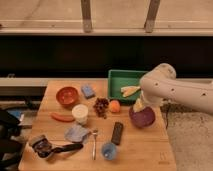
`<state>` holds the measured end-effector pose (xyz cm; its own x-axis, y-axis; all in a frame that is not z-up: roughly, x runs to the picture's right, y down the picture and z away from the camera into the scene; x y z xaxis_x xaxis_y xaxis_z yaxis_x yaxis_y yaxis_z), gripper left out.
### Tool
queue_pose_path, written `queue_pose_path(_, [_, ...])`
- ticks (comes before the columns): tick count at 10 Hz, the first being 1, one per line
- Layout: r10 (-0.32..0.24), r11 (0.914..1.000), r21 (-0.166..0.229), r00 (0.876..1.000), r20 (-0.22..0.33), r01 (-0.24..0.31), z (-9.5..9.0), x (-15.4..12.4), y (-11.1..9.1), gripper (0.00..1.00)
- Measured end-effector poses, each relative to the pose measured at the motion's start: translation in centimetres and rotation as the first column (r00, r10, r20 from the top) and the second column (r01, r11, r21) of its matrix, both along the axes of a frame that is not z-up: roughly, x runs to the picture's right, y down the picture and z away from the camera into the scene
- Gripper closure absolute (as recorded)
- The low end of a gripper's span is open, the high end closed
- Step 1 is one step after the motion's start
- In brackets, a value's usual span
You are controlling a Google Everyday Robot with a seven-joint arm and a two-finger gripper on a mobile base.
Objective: Place towel in tray
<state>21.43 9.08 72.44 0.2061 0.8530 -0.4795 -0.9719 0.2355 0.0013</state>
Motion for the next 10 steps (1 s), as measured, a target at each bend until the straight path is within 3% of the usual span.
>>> queue_pose_path(2, [-0.078,0.9970,0.008,0.993,0.085,0.077,0.4,-5.1,-0.5,0.21])
queue_pose_path(3, [-0.123,0.9924,0.011,0.983,0.134,0.123,0.4,-8.2,-0.5,0.21])
queue_pose_path(6, [-0.240,0.9704,0.040,0.931,0.275,0.238,-0.9,-16.6,0.7,0.21])
queue_pose_path(7, [-0.253,0.9670,0.044,0.924,0.288,0.251,-1.2,-17.3,0.9,0.21])
queue_pose_path(10, [-0.253,0.9669,0.044,0.924,0.288,0.251,-1.2,-17.3,0.9,0.21])
